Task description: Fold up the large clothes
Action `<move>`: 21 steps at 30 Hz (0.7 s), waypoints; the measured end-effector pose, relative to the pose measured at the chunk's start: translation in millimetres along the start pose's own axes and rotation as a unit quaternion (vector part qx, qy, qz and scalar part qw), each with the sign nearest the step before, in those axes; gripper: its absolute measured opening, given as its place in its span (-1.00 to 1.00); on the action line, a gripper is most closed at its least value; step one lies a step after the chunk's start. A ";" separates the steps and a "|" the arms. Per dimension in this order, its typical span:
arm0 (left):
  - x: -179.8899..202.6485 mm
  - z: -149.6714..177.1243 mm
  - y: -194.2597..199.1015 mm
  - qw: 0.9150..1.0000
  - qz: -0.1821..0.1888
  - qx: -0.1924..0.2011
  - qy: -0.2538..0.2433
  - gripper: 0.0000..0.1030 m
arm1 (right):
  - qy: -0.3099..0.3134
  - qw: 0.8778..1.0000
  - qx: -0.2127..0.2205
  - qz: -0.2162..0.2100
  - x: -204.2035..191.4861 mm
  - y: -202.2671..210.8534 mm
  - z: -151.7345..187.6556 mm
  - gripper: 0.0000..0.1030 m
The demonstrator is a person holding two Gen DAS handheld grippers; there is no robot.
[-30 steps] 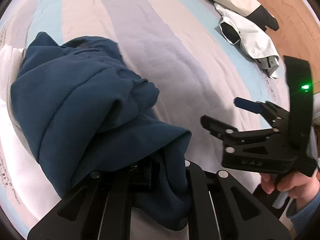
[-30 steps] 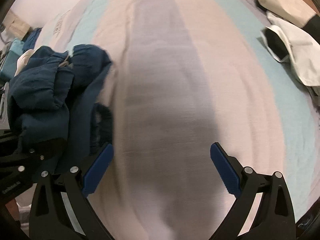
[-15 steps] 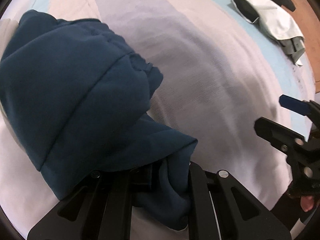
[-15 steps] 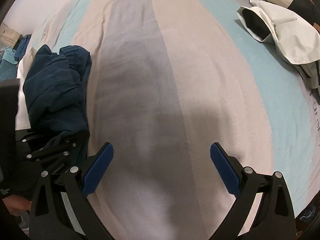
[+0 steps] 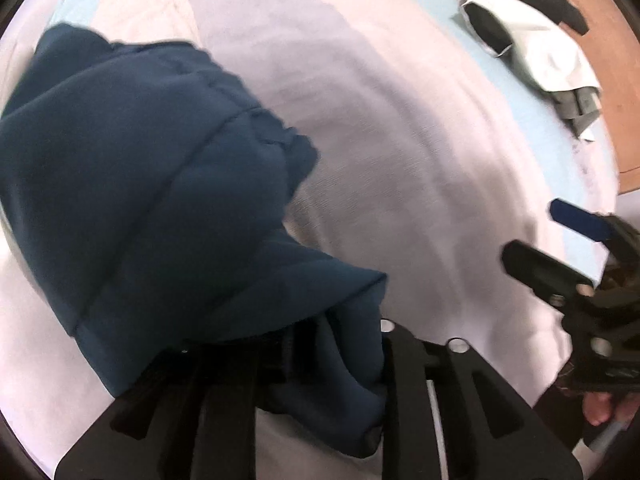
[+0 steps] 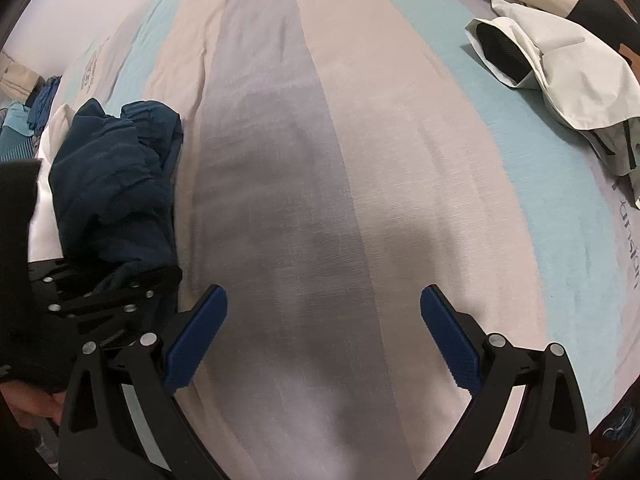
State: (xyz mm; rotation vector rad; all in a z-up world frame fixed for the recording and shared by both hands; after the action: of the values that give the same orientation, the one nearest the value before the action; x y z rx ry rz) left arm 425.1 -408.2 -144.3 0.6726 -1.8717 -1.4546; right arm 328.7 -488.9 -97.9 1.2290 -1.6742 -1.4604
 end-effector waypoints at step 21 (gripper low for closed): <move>20.8 1.3 86.0 0.998 0.038 0.041 -0.019 0.87 | 0.004 0.999 0.029 0.025 8.5 45.4 -15.3 0.81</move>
State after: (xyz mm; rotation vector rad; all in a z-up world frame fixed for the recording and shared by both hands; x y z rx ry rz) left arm 410.8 -401.6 -57.2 0.6094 -1.9731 -1.3580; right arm 327.1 -504.4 -51.8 1.2131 -1.7405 -1.3847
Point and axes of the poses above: each gripper's, at about its wrist camera, not at the fingertips, and y roughly against the way its jaws point, x to its right, z to its underside, the point moved 2 cm from there along -y, roughly the way its jaws point, and after that the axes turned 7 degrees about -y, right-handed, at the moved point
